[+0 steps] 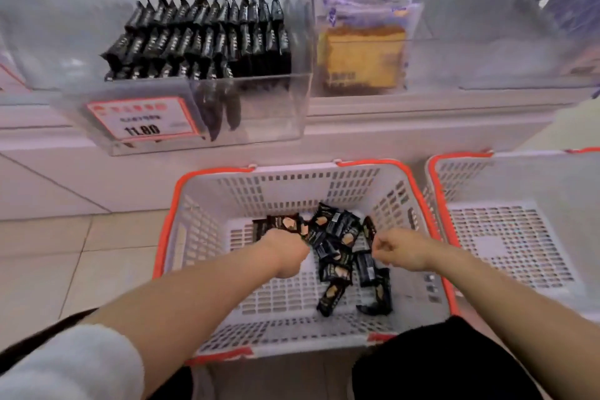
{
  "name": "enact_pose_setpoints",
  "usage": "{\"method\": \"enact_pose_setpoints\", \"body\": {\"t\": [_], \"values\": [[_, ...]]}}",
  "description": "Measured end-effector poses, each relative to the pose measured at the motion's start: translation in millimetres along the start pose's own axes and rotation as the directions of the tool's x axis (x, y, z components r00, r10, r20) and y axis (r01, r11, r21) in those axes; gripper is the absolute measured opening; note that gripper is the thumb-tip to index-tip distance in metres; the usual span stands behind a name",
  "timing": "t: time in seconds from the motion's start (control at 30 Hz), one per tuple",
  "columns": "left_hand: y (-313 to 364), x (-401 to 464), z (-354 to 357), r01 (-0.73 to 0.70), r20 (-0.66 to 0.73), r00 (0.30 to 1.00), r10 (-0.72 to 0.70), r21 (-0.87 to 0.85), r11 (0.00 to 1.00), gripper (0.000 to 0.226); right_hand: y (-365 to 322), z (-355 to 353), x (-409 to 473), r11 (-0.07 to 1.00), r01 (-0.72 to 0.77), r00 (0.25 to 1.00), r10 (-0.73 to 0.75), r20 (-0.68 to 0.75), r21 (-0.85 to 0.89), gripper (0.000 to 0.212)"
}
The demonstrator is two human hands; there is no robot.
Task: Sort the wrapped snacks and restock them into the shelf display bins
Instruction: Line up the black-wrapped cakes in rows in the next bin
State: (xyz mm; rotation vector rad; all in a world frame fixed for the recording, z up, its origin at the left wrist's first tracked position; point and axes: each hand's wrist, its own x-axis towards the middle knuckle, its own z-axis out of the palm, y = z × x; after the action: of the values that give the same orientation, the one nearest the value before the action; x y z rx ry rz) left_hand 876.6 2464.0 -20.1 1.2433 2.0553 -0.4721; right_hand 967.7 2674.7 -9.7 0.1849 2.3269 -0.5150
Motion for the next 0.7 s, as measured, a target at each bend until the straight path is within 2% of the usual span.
{"method": "enact_pose_setpoints", "body": {"t": [0.1, 0.2, 0.4, 0.57, 0.7], "values": [[19, 37, 26, -0.001, 0.06, 0.998, 0.007, -0.099, 0.995, 0.026, 23, 33, 28, 0.999, -0.027, 0.997, 0.029, 0.066, -0.028, 0.025], [35, 68, 54, 0.061, 0.081, 0.996, -0.042, -0.255, 0.965, 0.027, 40, 61, 59, 0.996, -0.063, 0.995, 0.068, 0.07, -0.068, 0.022], [49, 106, 106, 0.229, 0.202, 0.97, -0.138, -0.551, 0.803, 0.037, 58, 102, 111, 0.985, -0.16, 0.985, 0.163, 0.048, -0.065, 0.036], [54, 126, 136, 0.302, 0.26, 0.95, -0.172, -0.633, 0.713, 0.045, 67, 128, 130, 0.965, -0.101, 0.987, 0.127, 0.094, -0.244, 0.065], [64, 142, 146, 0.304, 0.243, 0.952, -0.188, -0.653, 0.694, 0.043, 68, 142, 137, 0.926, -0.079, 0.997, 0.075, -0.025, -0.368, 0.058]]}}
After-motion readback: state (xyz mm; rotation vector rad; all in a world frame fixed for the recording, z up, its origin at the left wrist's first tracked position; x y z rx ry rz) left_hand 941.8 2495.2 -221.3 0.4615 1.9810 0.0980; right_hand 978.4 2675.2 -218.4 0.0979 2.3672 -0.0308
